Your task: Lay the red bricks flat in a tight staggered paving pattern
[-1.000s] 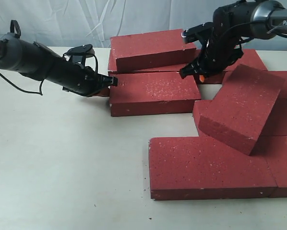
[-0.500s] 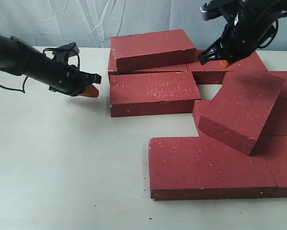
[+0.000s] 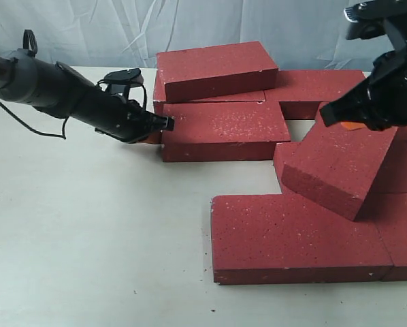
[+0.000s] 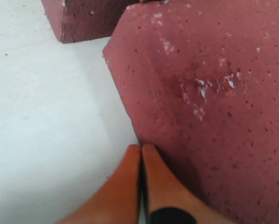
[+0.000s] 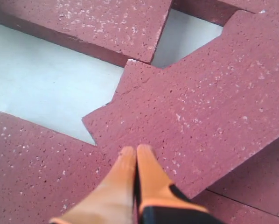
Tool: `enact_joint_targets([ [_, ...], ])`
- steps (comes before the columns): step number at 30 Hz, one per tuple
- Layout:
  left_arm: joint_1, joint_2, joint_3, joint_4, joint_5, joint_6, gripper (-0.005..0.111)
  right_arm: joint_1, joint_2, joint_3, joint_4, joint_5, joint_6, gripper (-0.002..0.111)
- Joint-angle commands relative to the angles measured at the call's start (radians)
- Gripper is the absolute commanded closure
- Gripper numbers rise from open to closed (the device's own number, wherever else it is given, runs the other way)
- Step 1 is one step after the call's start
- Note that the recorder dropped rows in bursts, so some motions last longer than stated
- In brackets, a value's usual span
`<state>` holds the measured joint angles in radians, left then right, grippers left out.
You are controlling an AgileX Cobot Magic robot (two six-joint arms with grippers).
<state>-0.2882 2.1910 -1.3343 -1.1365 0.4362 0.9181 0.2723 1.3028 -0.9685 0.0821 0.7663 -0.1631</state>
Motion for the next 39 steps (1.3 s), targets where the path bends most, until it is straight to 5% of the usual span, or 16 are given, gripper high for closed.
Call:
enact_joint_targets([
  [1,-0.014,0.001,0.004,-0.032,-0.052,0.0,0.107,-0.003,-0.115,0.102,0.025,-0.104,-0.021,0.109],
  [18,-0.104,0.001,0.004,-0.089,-0.173,0.002,0.107,-0.003,-0.154,0.111,0.052,-0.133,-0.021,0.109],
  [39,-0.169,0.072,-0.094,-0.112,-0.139,0.001,0.107,-0.003,-0.154,0.111,0.052,-0.145,-0.023,0.109],
])
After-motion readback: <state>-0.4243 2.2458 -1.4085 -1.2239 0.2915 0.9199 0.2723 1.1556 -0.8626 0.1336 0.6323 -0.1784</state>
